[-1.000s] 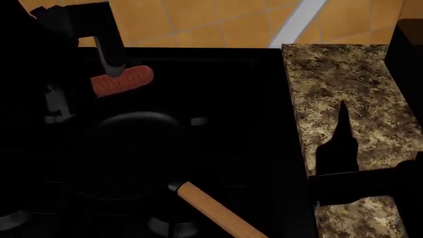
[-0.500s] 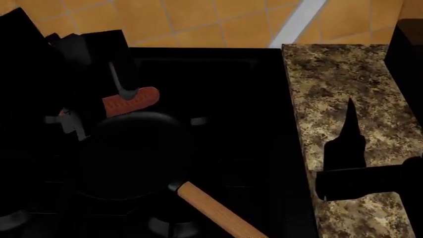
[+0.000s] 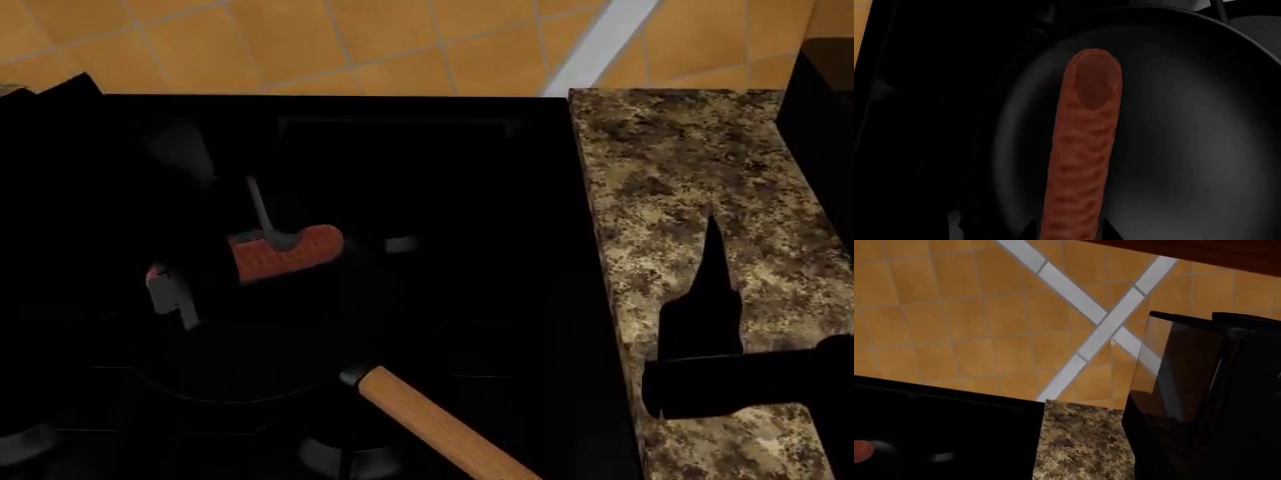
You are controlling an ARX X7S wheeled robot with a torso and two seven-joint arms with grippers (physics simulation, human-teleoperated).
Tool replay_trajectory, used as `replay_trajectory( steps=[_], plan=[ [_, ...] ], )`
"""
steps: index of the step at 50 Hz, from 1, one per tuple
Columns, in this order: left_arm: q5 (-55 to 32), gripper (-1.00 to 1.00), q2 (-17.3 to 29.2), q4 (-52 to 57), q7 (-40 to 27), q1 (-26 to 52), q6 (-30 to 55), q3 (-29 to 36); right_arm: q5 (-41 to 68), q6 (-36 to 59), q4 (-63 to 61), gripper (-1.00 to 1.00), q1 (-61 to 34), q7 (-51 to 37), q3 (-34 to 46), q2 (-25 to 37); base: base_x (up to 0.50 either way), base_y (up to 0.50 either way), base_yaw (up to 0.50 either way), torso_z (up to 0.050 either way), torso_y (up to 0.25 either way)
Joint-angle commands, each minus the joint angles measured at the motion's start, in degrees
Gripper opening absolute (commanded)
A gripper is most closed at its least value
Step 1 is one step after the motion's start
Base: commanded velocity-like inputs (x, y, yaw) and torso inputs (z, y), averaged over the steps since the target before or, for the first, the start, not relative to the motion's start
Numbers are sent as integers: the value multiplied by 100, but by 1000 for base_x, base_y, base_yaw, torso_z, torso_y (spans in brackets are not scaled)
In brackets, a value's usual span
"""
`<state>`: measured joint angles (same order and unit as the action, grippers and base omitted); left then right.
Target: Pick the sausage from the plate and place it in the pan.
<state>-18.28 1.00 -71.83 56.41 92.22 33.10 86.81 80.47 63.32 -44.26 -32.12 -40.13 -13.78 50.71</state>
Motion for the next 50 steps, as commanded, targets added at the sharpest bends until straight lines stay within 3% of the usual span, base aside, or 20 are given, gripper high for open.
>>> replay_trajectory(
  steps=[1,42,43,50],
  plan=[
    [210,-100,-100,161,36,-132,6,-15,-392,-118,-7,100,258,330,-152,-151,0,0,0,0,0],
    [361,-100,-100,221,-4,-248,61,15,-1017,-452,-31,100,866,684,-75,-325,0,0,0,0,0],
    [356,100,-100,223,8,-250,68,17,-1020,-453,-30,100,866,683,-68,-325,0,0,0,0,0],
    [348,100,-100,251,5,-254,84,20,-991,-443,4,100,813,672,-52,-293,0,0,0,0,0]
  ],
)
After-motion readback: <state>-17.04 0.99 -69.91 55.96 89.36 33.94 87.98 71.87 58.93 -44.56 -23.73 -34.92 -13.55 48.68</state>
